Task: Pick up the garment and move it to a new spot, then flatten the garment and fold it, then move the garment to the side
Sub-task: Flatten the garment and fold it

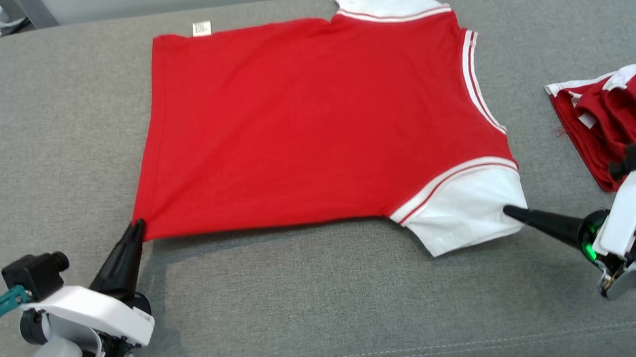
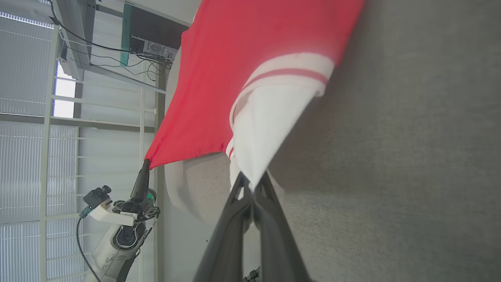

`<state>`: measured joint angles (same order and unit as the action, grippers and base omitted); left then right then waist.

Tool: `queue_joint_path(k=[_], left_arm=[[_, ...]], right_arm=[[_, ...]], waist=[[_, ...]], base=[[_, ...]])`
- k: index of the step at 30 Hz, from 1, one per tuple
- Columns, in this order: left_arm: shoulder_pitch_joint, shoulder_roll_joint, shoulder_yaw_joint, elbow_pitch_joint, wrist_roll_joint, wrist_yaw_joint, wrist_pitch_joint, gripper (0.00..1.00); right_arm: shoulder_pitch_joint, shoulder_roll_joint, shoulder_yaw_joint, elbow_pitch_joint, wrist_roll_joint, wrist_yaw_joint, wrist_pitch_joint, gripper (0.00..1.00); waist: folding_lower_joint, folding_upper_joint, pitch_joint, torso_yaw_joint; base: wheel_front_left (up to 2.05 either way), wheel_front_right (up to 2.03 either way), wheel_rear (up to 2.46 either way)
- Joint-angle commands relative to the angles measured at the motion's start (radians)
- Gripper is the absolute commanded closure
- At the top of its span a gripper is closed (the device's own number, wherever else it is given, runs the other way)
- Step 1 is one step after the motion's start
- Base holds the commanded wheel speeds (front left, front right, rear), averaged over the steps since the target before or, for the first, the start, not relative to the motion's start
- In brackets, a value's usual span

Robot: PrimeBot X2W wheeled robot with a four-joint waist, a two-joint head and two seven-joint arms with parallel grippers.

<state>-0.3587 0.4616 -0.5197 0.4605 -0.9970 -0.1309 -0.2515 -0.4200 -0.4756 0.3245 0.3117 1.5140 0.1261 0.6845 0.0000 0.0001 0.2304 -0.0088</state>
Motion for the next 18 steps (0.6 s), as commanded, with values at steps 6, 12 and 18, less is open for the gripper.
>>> queue_joint_path(k=[6, 12, 18], left_arm=[[0.042, 0.025, 0.043, -0.013, 0.023, 0.000, -0.010, 1.00], [0.087, 0.014, 0.043, -0.005, 0.025, 0.000, -0.010, 1.00], [0.088, -0.008, 0.044, 0.023, 0.047, 0.000, -0.010, 0.00]], right_arm=[[0.075, -0.015, 0.002, -0.024, 0.012, 0.005, -0.001, 1.00], [0.125, -0.025, -0.005, -0.020, 0.010, 0.005, 0.000, 1.00], [0.137, -0.016, -0.006, -0.004, -0.041, 0.005, -0.042, 0.00]], waist=[[0.0000, -0.0001, -0.033, 0.014], [0.0000, -0.0001, -0.046, 0.018], [0.0000, -0.0001, -0.039, 0.015]], base=[[0.00, 0.00, 0.00], [0.00, 0.00, 0.00], [0.00, 0.00, 0.00]])
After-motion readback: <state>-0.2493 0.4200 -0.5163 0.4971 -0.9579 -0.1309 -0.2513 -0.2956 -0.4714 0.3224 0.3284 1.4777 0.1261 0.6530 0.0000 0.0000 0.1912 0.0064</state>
